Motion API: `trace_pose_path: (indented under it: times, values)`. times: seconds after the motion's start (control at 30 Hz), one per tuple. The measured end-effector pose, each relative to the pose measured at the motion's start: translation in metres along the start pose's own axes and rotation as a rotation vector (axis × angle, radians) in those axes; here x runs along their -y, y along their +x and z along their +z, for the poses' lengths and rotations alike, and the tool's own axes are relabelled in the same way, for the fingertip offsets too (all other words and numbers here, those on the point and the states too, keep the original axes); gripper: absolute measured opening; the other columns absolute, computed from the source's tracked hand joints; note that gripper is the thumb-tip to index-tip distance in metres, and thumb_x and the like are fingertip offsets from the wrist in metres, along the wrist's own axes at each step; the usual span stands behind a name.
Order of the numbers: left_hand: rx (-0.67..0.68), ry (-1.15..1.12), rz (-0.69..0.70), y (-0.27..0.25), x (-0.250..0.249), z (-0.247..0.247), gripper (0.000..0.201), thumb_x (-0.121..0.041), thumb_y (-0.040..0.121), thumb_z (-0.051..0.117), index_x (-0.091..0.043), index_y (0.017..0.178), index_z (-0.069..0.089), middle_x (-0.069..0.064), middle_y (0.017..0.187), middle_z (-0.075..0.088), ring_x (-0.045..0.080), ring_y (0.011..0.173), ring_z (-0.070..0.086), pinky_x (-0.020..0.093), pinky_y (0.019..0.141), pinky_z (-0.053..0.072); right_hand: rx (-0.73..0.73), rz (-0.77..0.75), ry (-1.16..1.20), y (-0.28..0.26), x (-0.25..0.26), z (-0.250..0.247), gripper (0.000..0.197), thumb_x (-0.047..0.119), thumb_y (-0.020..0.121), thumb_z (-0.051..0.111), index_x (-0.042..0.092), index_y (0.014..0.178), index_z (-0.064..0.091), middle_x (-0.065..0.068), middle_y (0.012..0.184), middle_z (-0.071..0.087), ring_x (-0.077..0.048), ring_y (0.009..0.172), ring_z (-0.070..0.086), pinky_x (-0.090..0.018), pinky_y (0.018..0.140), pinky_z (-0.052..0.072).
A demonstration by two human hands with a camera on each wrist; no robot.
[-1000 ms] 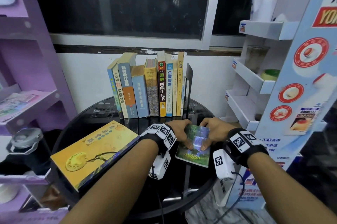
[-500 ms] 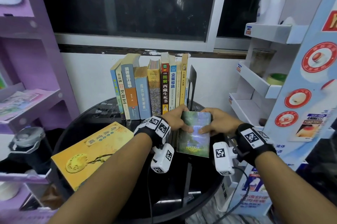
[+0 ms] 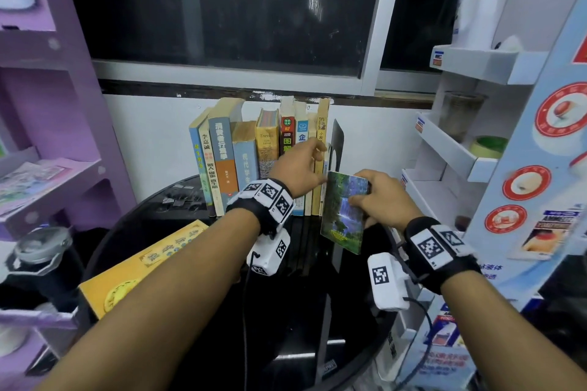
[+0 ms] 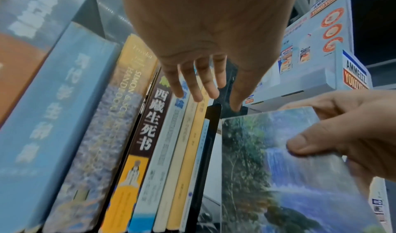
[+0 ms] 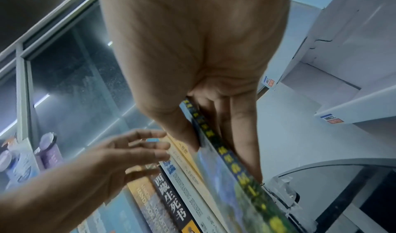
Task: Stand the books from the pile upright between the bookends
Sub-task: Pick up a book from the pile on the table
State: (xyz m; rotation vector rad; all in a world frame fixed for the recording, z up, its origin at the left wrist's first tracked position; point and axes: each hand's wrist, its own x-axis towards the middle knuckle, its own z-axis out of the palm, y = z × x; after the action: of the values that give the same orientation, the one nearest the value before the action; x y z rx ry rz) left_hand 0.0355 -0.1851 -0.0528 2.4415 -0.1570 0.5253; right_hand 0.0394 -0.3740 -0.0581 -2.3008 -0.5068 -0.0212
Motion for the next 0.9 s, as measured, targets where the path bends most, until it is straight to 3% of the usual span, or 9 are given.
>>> trace_pose_path:
  times: [0.17, 0.3, 0.53, 0.77, 0.9]
  values:
    - [-0.164, 0.112, 0.165, 0.017, -0.002, -0.015, 0.042, -0.02, 0.08, 0.07, -0.02, 0.119, 0.054, -0.003, 0.115, 0.057, 0.011, 0.108, 0.053, 0.029, 0.097, 0.044, -0.112, 0.021, -0.098, 0.01, -0.007, 0.008, 0.02, 0.01, 0.082, 0.058, 0.024, 0.095, 0.063, -0.009, 0.084, 0.068, -0.027, 0.074, 0.066, -0.033, 0.073, 0.057]
    - [-0.219, 0.232, 0.193, 0.028, 0.001, -0.02, 0.039, -0.024, 0.081, 0.068, -0.023, 0.118, 0.056, -0.002, 0.121, 0.055, 0.016, 0.115, 0.049, 0.033, 0.101, 0.041, -0.139, 0.042, -0.145, 0.017, -0.007, 0.018, 0.021, 0.012, 0.086, 0.057, 0.025, 0.102, 0.061, -0.007, 0.089, 0.064, -0.024, 0.081, 0.059, -0.021, 0.073, 0.04]
    - [-0.355, 0.338, 0.266, 0.043, -0.006, -0.024, 0.033, -0.025, 0.082, 0.063, -0.026, 0.115, 0.058, -0.005, 0.115, 0.058, 0.017, 0.112, 0.049, 0.034, 0.1, 0.032, -0.186, 0.033, -0.131, 0.032, -0.011, 0.039, 0.028, 0.01, 0.089, 0.054, 0.017, 0.116, 0.061, -0.015, 0.096, 0.063, -0.033, 0.093, 0.06, -0.026, 0.077, 0.044]
    - [-0.214, 0.404, 0.192, 0.064, 0.003, -0.035, 0.052, -0.041, 0.083, 0.063, -0.03, 0.132, 0.05, -0.003, 0.136, 0.051, 0.019, 0.126, 0.044, 0.039, 0.107, 0.033, -0.167, -0.003, -0.111, 0.044, -0.011, 0.054, 0.036, 0.013, 0.091, 0.059, 0.018, 0.126, 0.055, -0.015, 0.107, 0.065, -0.034, 0.1, 0.061, -0.037, 0.087, 0.049]
    - [-0.119, 0.479, 0.204, 0.067, 0.011, -0.038, 0.061, -0.049, 0.083, 0.062, -0.033, 0.14, 0.043, -0.003, 0.143, 0.048, 0.02, 0.131, 0.042, 0.04, 0.109, 0.03, -0.088, -0.002, -0.066, 0.051, -0.013, 0.056, 0.051, 0.008, 0.089, 0.063, 0.021, 0.135, 0.047, -0.013, 0.119, 0.063, -0.03, 0.108, 0.061, -0.038, 0.095, 0.048]
